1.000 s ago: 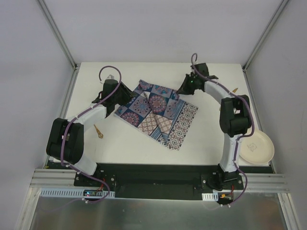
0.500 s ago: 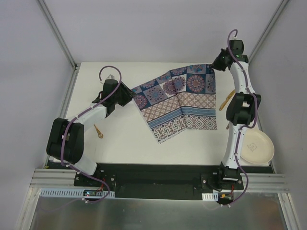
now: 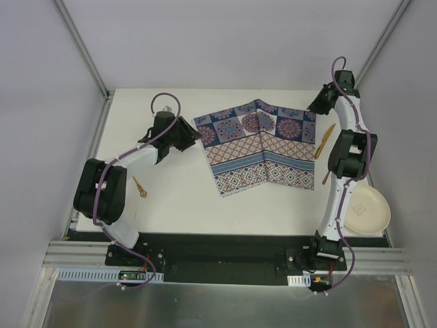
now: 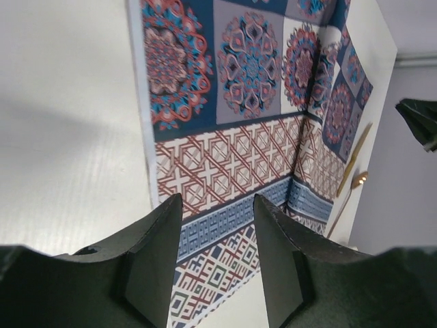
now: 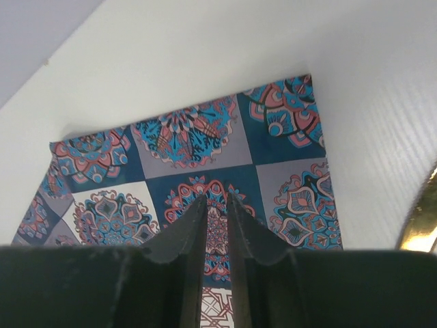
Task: Set the dinner table for one person
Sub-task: Flatten out the napkin at the center of the board.
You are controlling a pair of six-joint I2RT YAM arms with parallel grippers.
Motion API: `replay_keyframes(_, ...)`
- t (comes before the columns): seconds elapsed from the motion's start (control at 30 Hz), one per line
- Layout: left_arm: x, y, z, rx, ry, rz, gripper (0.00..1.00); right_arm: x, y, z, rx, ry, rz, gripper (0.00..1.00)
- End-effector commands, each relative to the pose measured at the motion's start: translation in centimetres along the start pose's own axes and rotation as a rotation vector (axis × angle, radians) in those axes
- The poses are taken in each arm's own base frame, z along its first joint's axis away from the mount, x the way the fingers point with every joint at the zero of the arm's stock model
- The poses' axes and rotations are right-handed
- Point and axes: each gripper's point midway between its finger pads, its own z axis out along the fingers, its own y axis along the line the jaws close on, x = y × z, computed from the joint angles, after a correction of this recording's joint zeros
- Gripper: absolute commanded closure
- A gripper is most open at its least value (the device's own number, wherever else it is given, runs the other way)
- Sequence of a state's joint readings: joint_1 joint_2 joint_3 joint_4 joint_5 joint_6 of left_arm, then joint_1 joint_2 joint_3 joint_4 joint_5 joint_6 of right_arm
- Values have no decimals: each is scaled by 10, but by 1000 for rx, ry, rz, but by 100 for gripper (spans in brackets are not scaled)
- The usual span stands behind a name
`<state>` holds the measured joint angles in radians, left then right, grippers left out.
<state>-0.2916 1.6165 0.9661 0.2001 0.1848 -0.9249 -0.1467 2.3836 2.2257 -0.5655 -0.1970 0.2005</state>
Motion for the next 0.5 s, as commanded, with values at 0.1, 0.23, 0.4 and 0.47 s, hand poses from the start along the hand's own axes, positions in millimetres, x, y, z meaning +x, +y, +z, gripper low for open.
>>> replay_keyframes(0.1,43,-60,51,203,221,-37,55,14,20,-15,-85,3,-8,80)
replay_keyframes(0.23,60,-68,77,266,333,-158,57,22,32,-27,-115,7,-18,80)
replay_keyframes(0.4,25,-42,82,229,221,-200,56,32,47,-39,-157,7,-39,80)
replay_keyframes(0.47,-5,-32,80,216,159,-210,55,39,47,-44,-163,14,-41,80)
